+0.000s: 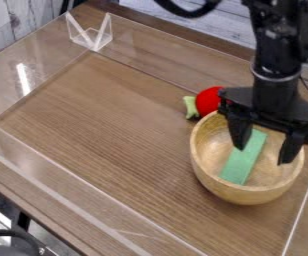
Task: Put the green object in the brown bowl
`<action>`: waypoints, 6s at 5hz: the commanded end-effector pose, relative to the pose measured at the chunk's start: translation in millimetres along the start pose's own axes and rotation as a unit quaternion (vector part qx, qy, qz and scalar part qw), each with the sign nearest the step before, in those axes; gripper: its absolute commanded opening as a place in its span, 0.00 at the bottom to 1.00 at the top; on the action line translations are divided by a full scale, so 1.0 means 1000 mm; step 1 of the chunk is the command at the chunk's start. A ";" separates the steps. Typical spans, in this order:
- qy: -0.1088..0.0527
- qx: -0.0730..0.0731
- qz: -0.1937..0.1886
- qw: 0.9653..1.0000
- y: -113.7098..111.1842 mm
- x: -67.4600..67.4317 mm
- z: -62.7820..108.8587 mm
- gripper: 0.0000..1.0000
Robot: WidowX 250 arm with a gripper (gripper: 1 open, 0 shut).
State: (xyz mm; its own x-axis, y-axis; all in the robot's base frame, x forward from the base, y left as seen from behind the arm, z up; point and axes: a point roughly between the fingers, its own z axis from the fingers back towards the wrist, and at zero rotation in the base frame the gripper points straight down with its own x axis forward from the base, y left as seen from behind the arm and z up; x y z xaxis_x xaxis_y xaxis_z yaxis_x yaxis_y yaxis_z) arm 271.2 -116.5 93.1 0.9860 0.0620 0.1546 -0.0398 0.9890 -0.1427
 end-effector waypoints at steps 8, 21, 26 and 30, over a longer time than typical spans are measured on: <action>-0.070 0.041 0.047 0.996 0.103 0.049 0.064 1.00; -0.056 0.100 0.034 0.993 0.137 0.053 0.054 1.00; -0.078 0.100 0.049 0.991 0.178 0.064 0.048 1.00; -0.106 0.081 -0.033 0.991 0.162 0.066 0.056 1.00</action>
State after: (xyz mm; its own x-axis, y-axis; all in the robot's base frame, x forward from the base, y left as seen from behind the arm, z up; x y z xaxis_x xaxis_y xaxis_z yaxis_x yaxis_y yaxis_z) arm 312.9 54.9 118.2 0.9508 0.0198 0.3093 -0.0269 0.9995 0.0185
